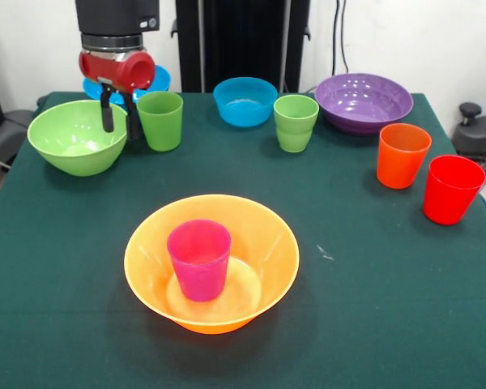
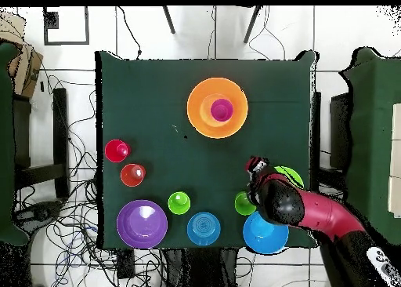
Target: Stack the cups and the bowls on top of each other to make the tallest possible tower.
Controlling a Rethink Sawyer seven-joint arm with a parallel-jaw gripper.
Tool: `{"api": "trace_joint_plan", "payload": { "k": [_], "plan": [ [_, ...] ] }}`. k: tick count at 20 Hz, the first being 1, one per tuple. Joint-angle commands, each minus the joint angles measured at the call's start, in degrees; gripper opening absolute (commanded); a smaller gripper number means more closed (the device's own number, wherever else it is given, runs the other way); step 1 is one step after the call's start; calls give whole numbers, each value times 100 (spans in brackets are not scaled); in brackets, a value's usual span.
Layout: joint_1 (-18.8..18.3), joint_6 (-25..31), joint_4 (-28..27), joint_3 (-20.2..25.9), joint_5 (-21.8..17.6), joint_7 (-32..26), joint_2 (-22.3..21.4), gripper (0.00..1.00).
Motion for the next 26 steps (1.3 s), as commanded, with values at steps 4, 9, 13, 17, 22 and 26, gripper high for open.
{"api": "trace_joint_plan", "payload": {
  "k": [4, 9, 13, 17, 22, 26],
  "plan": [
    [-71, 535, -850, 431, -552, -717, 422, 100],
    [-41, 452, -1090, 424, -640, -693, 680, 100],
    [-9, 396, -1254, 396, -686, -649, 849, 100],
    [-9, 371, -1230, 399, -714, -593, 811, 100],
    [9, 380, -1231, 390, -722, -541, 774, 100],
    [-25, 338, -1228, 397, -753, -549, 816, 100]
  ]
}}
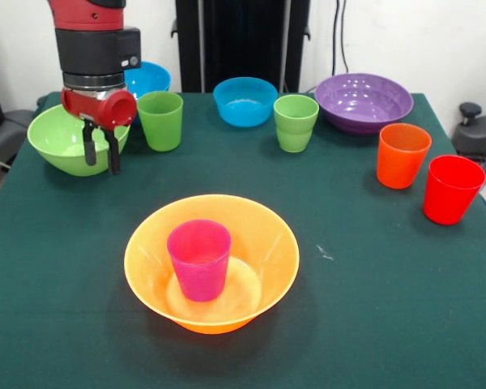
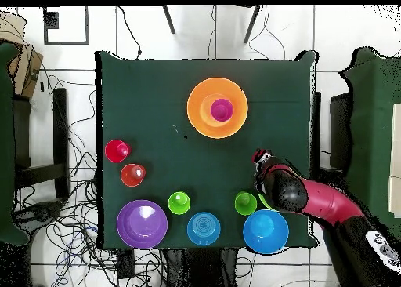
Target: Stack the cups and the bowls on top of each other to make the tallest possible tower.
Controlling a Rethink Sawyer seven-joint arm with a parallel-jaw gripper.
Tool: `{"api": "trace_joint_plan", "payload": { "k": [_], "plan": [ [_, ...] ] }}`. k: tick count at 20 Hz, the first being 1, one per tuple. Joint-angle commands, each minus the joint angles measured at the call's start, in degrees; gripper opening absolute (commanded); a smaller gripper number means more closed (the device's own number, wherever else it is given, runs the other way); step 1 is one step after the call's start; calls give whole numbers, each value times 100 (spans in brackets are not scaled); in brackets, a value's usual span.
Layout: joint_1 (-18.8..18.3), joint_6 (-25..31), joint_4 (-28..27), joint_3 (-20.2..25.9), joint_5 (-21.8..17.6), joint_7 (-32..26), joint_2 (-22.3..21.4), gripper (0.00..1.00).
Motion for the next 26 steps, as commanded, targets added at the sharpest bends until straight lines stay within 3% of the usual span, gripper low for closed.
{"api": "trace_joint_plan", "payload": {
  "k": [1, 6, 12, 26],
  "plan": [
    [17, 328, -466, 399, -460, -553, 98, 100],
    [-43, 317, -284, 393, -466, -537, -51, 100],
    [-46, 130, -484, 374, -601, -534, 267, 100],
    [-129, 295, -285, 445, -634, -531, 12, 100]
  ]
}}
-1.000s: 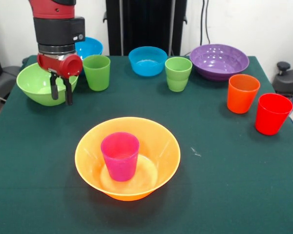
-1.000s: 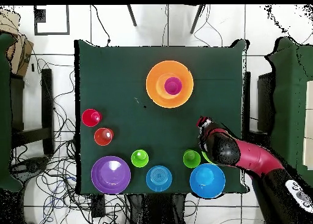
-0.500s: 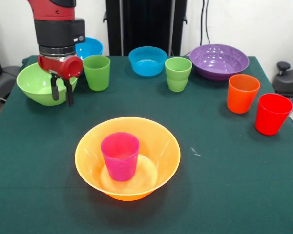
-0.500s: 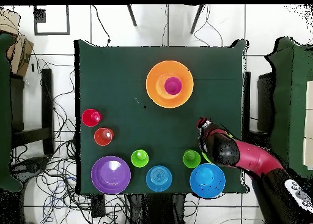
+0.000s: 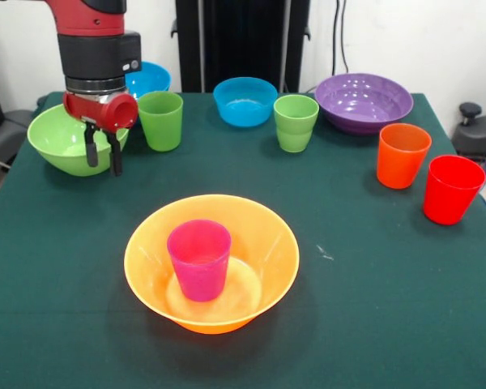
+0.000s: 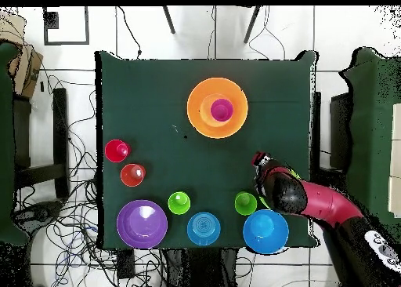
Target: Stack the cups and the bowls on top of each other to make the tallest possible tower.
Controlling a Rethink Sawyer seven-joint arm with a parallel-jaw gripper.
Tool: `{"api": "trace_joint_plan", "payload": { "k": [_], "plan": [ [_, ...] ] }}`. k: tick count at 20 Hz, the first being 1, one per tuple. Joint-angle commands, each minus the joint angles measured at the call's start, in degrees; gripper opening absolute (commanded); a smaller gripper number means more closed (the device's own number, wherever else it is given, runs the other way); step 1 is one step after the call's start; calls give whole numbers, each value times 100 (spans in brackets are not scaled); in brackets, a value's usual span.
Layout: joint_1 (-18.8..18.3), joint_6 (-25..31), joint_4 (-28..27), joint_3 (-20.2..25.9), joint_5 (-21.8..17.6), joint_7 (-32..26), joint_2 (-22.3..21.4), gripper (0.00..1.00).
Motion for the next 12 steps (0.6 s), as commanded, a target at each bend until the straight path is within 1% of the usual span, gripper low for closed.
{"api": "trace_joint_plan", "payload": {
  "k": [1, 4, 12],
  "plan": [
    [-67, 324, -252, 462, -414, -542, -125, 100],
    [-96, 368, -234, 489, -412, -573, -152, 100],
    [-209, 289, 151, 483, -447, -501, -332, 100]
  ]
}}
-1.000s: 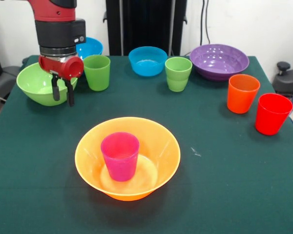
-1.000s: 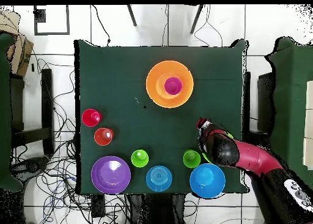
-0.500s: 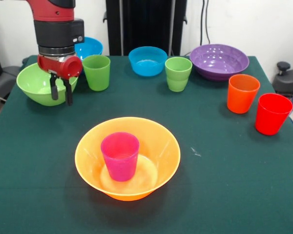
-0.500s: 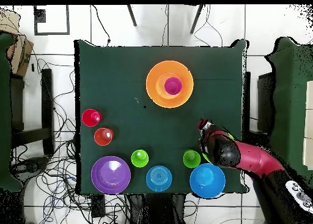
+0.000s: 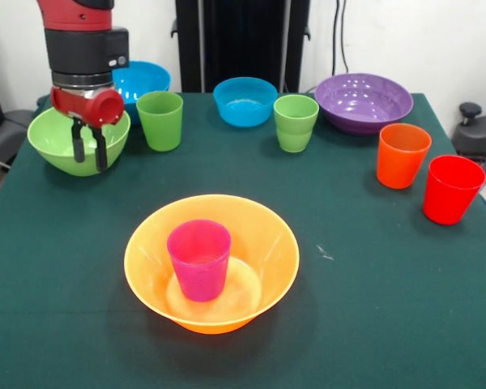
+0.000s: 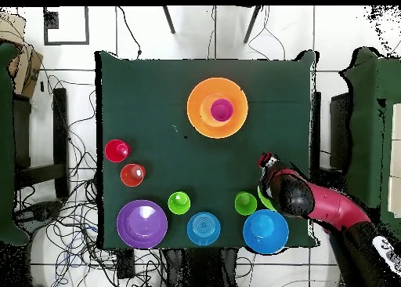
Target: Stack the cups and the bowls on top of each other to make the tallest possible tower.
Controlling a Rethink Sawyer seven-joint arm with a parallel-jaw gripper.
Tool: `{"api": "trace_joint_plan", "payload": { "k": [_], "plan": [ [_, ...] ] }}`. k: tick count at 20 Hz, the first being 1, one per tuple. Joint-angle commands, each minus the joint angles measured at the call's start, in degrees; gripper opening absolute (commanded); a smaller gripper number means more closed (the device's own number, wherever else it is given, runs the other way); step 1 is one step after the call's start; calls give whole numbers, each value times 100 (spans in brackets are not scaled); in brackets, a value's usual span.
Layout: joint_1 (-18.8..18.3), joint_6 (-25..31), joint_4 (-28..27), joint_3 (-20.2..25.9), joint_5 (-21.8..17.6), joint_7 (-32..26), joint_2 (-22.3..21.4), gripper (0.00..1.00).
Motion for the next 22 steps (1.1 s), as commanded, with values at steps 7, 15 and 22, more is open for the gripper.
{"api": "trace_joint_plan", "payload": {
  "k": [7, 15, 22],
  "plan": [
    [-37, 84, 321, 418, -549, -376, -247, 100],
    [103, 61, 250, 332, -503, -241, -217, 100],
    [396, -401, 281, -57, -608, 62, -9, 100]
  ]
}}
